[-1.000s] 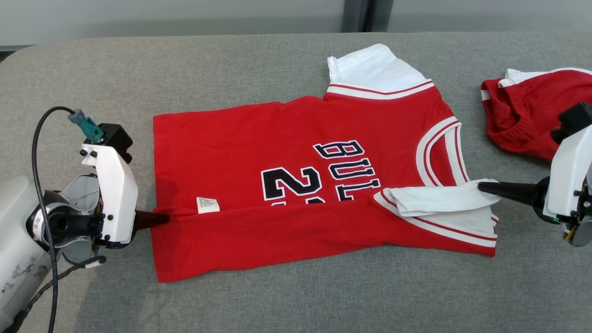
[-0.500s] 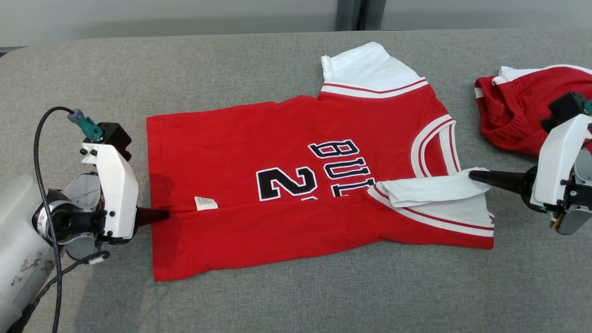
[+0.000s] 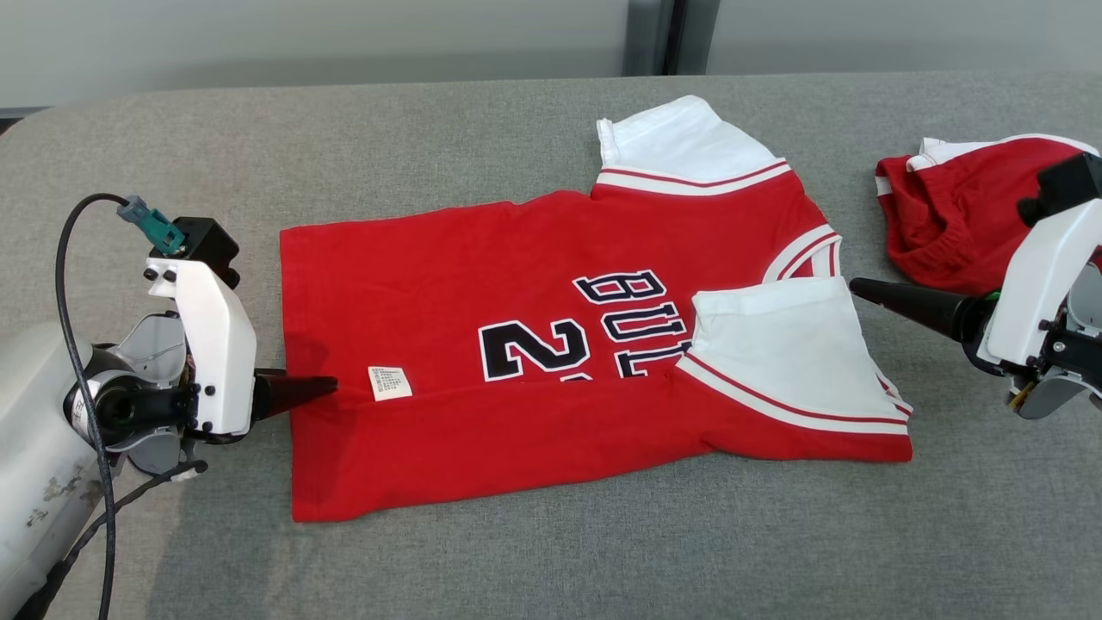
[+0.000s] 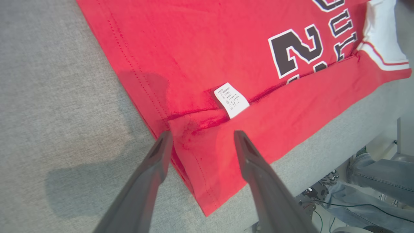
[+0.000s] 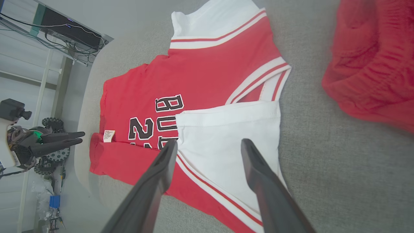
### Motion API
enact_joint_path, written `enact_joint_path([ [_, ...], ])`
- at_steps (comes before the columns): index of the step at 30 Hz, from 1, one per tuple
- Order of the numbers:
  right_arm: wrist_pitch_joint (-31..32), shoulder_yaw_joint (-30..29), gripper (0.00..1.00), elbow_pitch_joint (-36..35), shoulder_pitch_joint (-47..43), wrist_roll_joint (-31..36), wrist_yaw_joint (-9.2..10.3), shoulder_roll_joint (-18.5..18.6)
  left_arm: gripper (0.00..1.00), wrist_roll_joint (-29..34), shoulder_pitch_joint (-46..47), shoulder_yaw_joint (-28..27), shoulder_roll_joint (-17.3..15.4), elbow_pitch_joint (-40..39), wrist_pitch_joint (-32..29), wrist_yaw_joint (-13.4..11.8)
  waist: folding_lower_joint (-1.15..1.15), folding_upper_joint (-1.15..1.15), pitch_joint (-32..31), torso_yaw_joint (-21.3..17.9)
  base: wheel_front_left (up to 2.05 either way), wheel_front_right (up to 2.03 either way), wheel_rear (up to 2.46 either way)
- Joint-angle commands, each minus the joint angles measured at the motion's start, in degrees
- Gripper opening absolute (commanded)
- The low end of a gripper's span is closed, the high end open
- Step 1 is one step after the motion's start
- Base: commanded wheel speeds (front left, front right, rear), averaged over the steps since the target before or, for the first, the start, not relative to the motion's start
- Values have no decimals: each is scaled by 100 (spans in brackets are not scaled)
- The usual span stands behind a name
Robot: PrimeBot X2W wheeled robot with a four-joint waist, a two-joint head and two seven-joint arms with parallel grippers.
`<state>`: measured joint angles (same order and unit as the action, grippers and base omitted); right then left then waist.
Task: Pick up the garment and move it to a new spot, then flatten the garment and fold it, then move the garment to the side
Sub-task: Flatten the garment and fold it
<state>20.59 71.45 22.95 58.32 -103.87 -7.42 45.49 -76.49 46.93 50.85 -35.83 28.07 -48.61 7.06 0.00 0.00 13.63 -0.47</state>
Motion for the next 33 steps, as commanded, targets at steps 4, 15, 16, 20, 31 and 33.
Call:
enact_joint_path([
  [4, -268, -24, 100, -138, -231, -67, -14, 127, 100, 107, -87, 1, -104, -4, 200, 45, 0, 0, -138, 8, 0, 0, 0],
  [15, -1170, 18, 100, -475, -702, 310, -14, 311, 100, 334, -870, -149, -733, -795, 1359, 4, 0, 0, -456, -172, 0, 0, 0],
  [16, -1296, 28, 100, -425, -744, 388, -14, 310, 100, 385, -994, -191, -791, -908, 1554, -58, 0, 0, -488, -183, 0, 0, 0],
  [20, -1730, 62, 100, -331, -997, 556, -14, 302, 100, 557, -1543, -368, -930, -1407, 2429, -435, 0, 0, -570, -182, 0, 0, 0],
  [31, -2931, 113, 100, -144, -1685, 867, -14, 206, 100, 1243, -2806, -680, -703, -2132, 4735, -1679, 0, 0, -515, -107, 0, 0, 0],
  [33, -3060, 119, 100, -104, -1779, 890, -14, 182, 100, 1292, -2976, -721, -586, -2092, 5032, -1819, 0, 0, -507, -103, 0, 0, 0],
])
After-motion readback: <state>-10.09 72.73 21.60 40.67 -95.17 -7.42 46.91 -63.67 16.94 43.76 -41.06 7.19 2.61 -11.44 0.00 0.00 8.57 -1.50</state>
